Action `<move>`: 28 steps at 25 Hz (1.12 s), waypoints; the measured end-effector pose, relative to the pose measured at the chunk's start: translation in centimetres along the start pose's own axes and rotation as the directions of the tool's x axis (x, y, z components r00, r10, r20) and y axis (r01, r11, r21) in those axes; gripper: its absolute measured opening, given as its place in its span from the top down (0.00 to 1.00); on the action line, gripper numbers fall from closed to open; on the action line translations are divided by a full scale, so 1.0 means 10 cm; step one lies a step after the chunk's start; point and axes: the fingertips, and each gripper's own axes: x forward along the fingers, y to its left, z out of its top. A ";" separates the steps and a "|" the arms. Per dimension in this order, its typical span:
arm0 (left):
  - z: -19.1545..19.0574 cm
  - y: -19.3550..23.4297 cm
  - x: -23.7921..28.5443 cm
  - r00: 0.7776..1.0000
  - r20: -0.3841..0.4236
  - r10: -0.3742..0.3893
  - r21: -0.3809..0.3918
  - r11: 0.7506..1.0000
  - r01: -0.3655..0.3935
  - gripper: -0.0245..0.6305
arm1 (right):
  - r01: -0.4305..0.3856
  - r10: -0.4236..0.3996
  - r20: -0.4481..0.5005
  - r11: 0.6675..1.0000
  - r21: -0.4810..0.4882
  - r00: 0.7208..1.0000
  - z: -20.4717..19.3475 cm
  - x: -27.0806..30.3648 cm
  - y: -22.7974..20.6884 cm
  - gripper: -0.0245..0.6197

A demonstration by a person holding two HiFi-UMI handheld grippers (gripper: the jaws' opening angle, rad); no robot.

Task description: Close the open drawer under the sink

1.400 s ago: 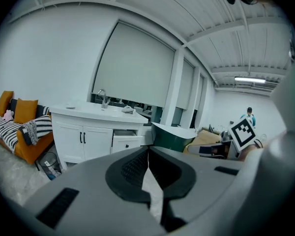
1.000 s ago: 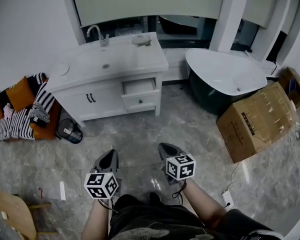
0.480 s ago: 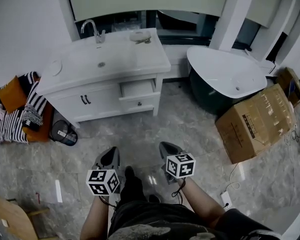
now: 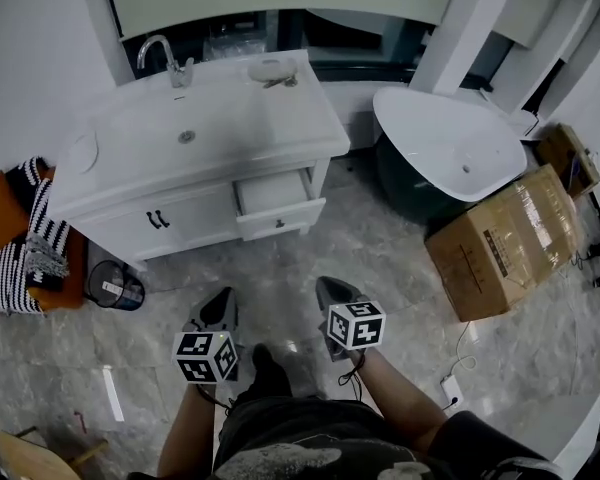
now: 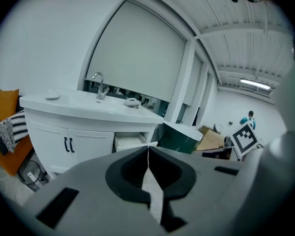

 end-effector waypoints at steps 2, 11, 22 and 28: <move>0.01 0.16 0.11 1.000 -0.022 -0.011 -0.005 1.000 0.011 0.94 | 0.033 -0.033 -0.010 0.999 0.002 0.999 0.01 0.18 -0.02 0.92; 0.05 0.79 0.54 0.995 -0.083 -0.063 -0.022 0.998 0.061 0.94 | 0.129 -0.128 -0.026 0.991 0.031 0.991 0.11 0.75 -0.05 0.92; -0.16 1.22 1.00 0.992 -0.119 -0.044 -0.047 0.998 0.038 0.94 | 0.190 -0.190 -0.003 0.980 0.057 0.982 0.16 1.25 -0.28 0.92; -0.32 1.45 1.25 0.991 -0.134 0.012 -0.077 0.997 -0.023 0.94 | 0.178 -0.175 -0.040 0.980 0.093 0.984 -0.01 1.73 -0.57 0.92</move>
